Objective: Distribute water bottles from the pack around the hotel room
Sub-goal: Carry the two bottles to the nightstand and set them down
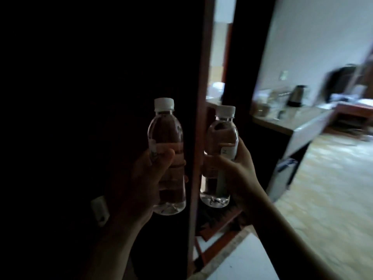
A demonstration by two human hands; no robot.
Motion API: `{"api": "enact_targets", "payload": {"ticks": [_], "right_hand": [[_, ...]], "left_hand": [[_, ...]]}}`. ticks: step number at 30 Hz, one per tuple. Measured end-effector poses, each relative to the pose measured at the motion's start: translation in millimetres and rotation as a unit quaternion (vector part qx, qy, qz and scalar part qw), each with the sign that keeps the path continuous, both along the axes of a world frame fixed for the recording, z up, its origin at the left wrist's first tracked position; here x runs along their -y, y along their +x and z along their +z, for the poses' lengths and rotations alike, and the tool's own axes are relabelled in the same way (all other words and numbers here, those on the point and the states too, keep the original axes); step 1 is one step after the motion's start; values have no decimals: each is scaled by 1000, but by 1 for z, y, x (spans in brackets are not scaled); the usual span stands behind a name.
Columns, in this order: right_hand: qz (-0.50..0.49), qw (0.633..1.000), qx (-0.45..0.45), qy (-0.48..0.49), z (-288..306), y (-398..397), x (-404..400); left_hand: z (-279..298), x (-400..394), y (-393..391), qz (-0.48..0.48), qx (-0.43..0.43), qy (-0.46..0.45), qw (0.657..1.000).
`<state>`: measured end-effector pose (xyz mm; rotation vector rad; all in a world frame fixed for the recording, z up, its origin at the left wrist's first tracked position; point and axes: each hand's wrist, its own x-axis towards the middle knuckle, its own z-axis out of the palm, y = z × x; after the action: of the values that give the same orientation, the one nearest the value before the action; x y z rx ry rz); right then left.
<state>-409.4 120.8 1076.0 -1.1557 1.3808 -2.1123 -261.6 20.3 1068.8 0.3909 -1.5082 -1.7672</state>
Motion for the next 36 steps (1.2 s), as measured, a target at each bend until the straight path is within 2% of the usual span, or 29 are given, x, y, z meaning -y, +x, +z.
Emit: {"api": "enact_targets", "payload": {"ticks": [6,9,16,23,36], "right_hand": [[-168,986,3,-8,11,-125,-132],[-206,978,-4,2,17,-180,-196],[-295,955,-14,16,28,-283,-285],[-384,923,-16,24,22,-401,-313],[-503,861,-30,60,52,-662,-290]], "left_hand": [[7,-94,-166,-132,-13,-21,991],[9,-142,-241,-204,-25,-4,979],[13,-210,-381,-283,-21,-70,956],[11,-227,-522,-339,-35,-89,936],[42,-205,-824,-435,-69,-68,895]]}}
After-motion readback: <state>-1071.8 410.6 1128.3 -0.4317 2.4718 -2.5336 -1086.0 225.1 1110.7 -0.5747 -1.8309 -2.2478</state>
